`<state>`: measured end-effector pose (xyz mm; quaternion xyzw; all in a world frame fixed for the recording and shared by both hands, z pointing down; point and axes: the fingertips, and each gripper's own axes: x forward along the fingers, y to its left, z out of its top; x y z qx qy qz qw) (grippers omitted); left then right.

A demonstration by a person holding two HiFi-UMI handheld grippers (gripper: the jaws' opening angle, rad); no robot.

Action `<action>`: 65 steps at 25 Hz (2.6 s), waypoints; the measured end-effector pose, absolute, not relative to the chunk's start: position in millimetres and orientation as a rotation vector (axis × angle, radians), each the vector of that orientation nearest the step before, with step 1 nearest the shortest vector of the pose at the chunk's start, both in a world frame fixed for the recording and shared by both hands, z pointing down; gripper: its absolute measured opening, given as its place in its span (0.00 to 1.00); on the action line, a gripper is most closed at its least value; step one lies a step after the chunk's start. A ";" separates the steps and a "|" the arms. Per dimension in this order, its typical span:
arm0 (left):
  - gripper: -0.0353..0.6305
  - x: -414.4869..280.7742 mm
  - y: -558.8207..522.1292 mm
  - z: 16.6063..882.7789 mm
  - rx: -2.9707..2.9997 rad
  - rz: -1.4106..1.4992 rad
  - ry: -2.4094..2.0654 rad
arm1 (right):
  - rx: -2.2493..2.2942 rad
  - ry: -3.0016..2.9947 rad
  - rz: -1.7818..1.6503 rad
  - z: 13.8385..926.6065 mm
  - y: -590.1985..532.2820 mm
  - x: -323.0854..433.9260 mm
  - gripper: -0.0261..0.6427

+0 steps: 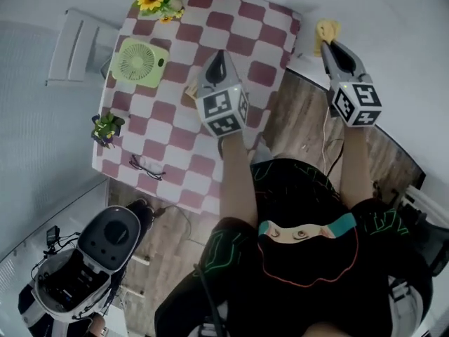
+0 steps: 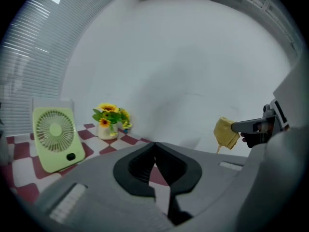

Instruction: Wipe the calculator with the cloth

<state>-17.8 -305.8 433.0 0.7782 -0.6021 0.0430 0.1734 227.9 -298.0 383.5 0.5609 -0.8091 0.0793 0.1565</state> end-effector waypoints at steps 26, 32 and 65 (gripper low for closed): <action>0.07 -200.5 -197.2 485.0 1.288 0.130 -2.289 | 0.167 -2.614 0.025 461.1 -324.7 -85.2 0.10; 0.07 -176.4 -168.0 490.8 1.197 0.116 -2.302 | -0.114 -2.543 -0.157 477.4 -291.1 -100.7 0.10; 0.07 -156.0 -119.9 482.4 1.498 0.107 -2.180 | -0.352 -2.110 -0.625 545.2 -194.7 -84.1 0.09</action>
